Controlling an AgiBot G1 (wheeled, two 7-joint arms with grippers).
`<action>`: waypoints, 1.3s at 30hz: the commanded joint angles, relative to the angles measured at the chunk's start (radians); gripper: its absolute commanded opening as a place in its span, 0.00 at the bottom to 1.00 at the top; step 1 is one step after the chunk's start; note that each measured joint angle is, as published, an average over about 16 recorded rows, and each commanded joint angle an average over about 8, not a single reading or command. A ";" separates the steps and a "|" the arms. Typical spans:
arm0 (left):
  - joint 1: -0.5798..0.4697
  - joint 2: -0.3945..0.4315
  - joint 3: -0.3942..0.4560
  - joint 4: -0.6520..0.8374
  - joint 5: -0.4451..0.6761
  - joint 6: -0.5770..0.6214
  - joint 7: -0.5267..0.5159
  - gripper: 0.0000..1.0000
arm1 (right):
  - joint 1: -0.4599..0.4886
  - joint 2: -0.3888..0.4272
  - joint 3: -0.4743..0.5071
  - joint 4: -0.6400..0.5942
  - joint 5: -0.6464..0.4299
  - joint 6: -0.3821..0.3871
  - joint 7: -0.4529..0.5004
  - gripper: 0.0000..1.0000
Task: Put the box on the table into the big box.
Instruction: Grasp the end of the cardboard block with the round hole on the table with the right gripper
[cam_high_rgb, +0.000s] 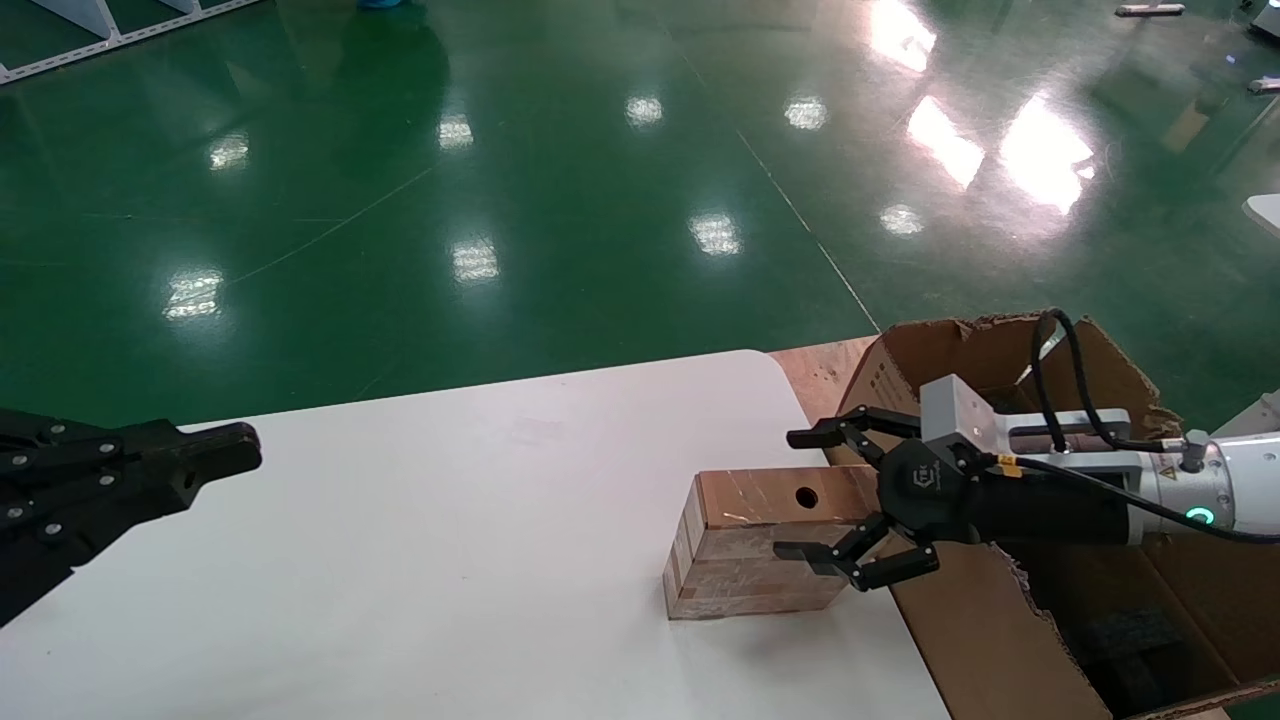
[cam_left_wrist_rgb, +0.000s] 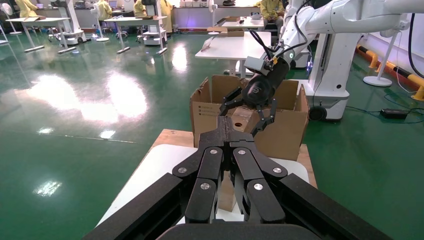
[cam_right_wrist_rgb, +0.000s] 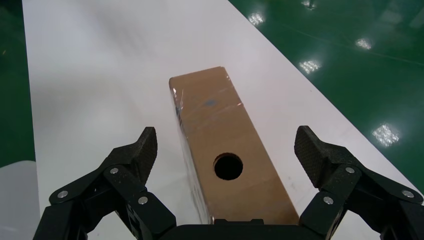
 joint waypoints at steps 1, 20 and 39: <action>0.000 0.000 0.000 0.000 0.000 0.000 0.000 0.00 | 0.004 0.001 -0.010 -0.002 0.000 0.000 -0.003 1.00; 0.000 0.000 0.000 0.000 0.000 0.000 0.000 0.00 | 0.023 0.005 -0.089 0.001 0.040 -0.001 -0.012 1.00; 0.000 0.000 0.000 0.000 0.000 0.000 0.000 0.61 | 0.045 0.005 -0.157 -0.026 0.065 0.003 -0.035 1.00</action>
